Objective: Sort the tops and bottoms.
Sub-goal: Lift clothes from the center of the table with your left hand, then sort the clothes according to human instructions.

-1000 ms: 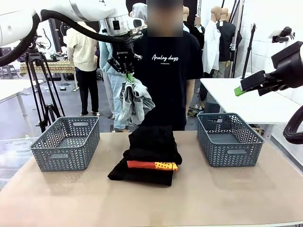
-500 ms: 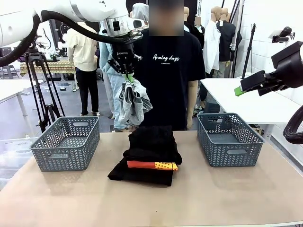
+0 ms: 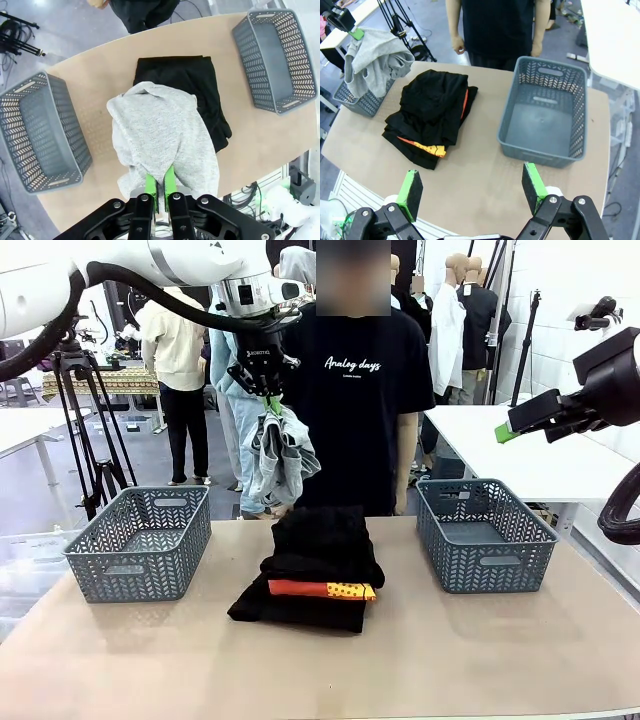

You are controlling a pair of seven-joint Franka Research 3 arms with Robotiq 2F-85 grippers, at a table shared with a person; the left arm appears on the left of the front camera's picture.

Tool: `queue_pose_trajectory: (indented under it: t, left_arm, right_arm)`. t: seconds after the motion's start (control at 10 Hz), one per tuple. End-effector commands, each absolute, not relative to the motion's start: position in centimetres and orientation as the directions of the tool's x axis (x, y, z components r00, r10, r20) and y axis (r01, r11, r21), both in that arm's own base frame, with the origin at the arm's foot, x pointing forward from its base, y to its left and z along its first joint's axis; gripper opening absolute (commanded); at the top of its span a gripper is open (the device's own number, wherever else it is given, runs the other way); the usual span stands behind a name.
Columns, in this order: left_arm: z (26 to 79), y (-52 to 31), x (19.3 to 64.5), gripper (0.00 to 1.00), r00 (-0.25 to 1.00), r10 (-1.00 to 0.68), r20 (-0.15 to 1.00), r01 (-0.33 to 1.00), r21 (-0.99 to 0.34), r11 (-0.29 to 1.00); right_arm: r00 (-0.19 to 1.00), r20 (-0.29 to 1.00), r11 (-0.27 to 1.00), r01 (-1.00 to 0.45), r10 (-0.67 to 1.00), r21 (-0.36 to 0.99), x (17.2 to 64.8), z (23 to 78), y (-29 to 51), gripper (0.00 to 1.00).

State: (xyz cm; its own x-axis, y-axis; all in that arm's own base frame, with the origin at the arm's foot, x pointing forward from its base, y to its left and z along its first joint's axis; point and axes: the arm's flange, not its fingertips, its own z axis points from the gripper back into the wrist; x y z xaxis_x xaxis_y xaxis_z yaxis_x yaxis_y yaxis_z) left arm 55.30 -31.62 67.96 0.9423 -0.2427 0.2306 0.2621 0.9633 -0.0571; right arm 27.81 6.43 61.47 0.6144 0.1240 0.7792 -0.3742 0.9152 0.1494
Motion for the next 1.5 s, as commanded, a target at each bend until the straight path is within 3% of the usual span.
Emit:
queue_pose_trajectory:
  t: [0.0, 1.4]
  left_arm:
    - [68.32, -31.46, 55.31, 0.0, 0.941, -0.239, 0.238, 0.26, -0.061, 0.964]
    - [68.32, -31.46, 55.31, 0.0, 0.941, -0.239, 0.238, 0.26, -0.061, 0.964]
  right_arm:
    - [0.618, 0.776, 0.911, -0.381, 0.126, 0.155, 27.87, 61.42, 6.4, 1.0]
    - [0.618, 0.776, 0.911, -0.381, 0.126, 0.155, 27.87, 61.42, 6.4, 1.0]
